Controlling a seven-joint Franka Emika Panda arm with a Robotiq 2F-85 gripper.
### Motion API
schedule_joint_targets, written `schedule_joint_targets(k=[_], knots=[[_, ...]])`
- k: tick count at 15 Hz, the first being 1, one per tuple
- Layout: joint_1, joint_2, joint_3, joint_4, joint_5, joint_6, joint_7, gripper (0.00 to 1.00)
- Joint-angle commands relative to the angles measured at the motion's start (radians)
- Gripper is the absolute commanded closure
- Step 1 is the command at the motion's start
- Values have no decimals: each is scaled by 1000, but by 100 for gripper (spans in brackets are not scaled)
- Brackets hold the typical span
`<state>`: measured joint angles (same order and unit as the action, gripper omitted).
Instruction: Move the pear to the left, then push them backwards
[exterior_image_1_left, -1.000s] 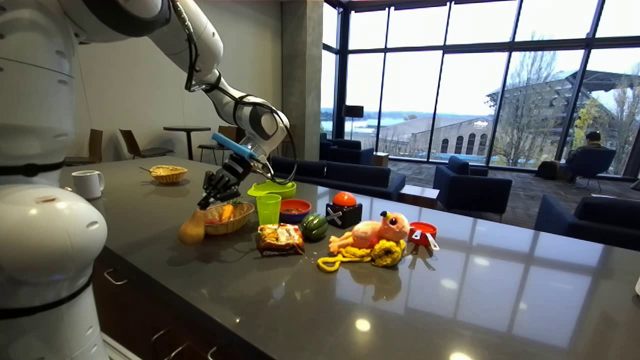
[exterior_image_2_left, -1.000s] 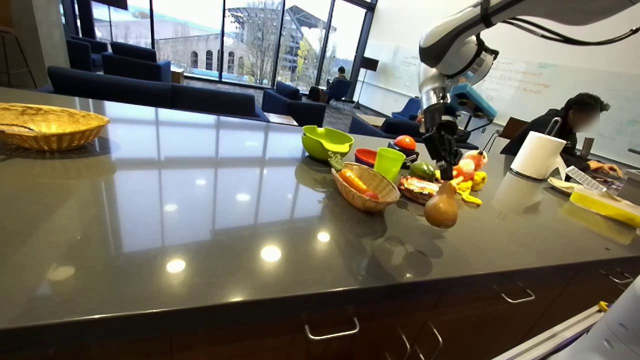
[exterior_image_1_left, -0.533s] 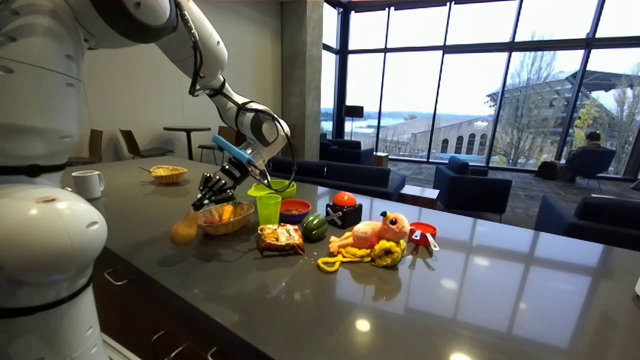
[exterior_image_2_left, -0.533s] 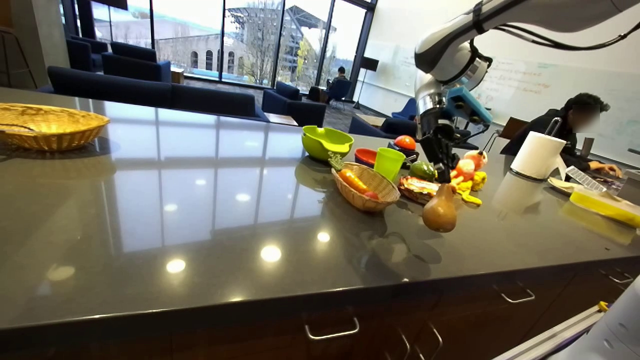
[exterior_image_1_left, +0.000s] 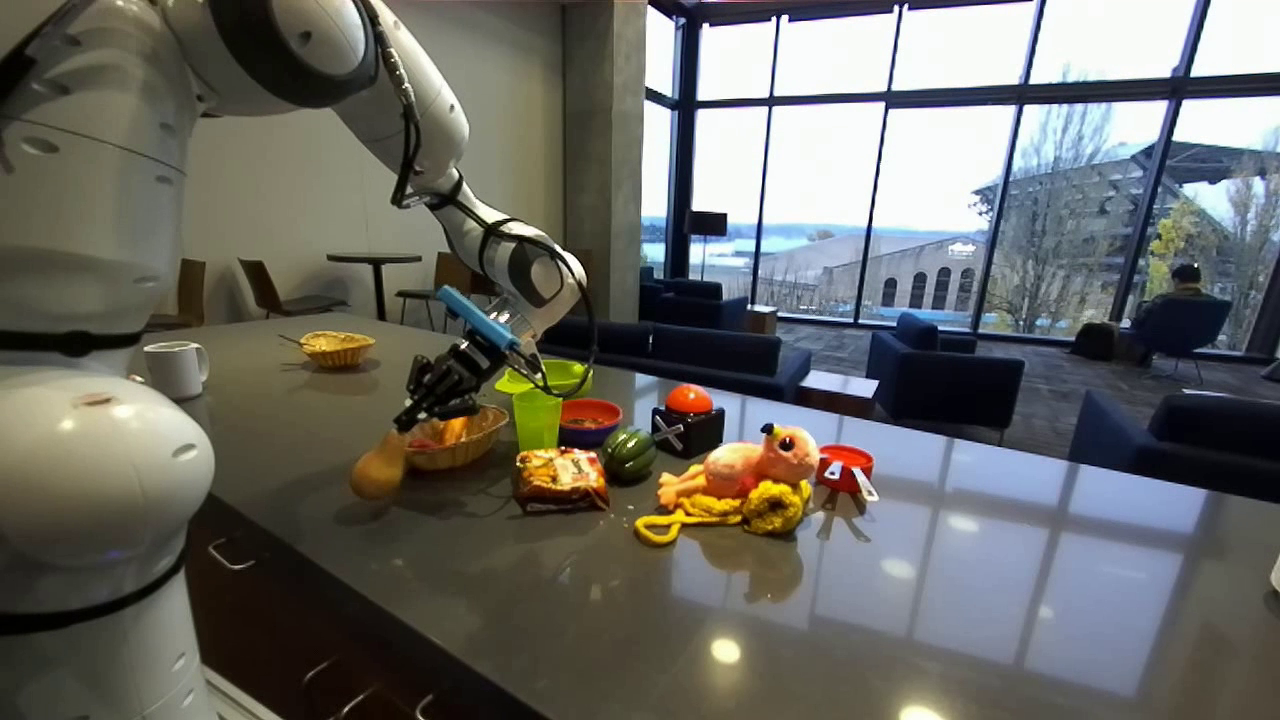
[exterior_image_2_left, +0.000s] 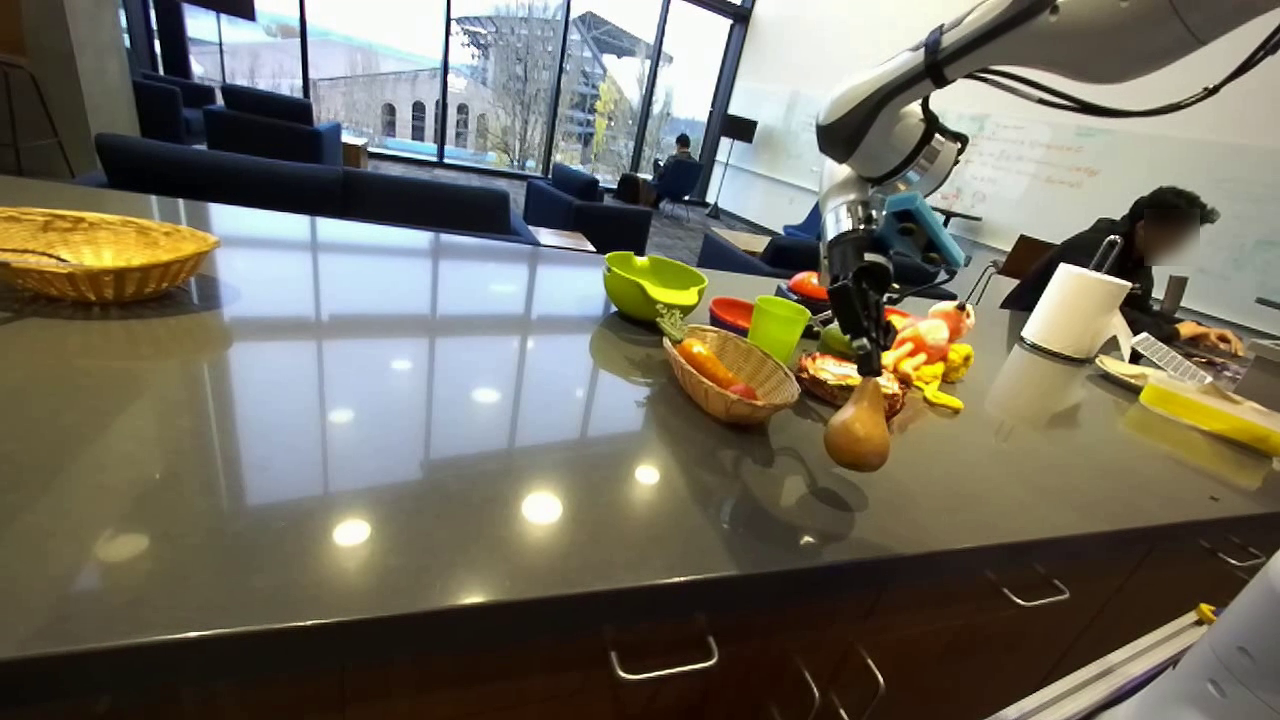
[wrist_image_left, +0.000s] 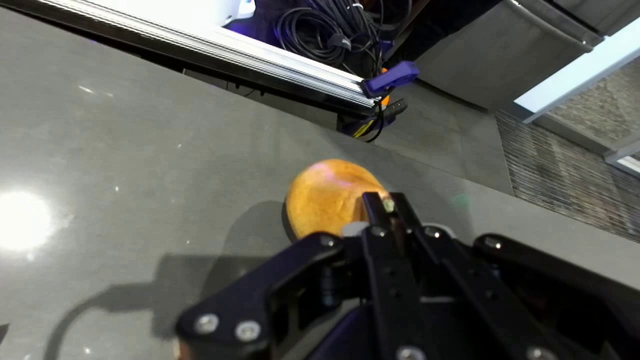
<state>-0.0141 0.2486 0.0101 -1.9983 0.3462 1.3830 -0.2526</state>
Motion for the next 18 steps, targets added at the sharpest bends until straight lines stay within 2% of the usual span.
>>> schedule_joint_targets(k=[1, 10, 11, 12, 13, 18], knots=[[-14, 42, 6, 34, 24, 12, -41, 98], [-25, 107, 11, 94, 24, 30, -80, 98], [-27, 111, 11, 100, 23, 30, -81, 94], [-28, 114, 11, 104, 23, 30, -83, 69], [-29, 117, 10, 108, 22, 31, -85, 68], [-35, 105, 6, 111, 16, 55, -84, 39]])
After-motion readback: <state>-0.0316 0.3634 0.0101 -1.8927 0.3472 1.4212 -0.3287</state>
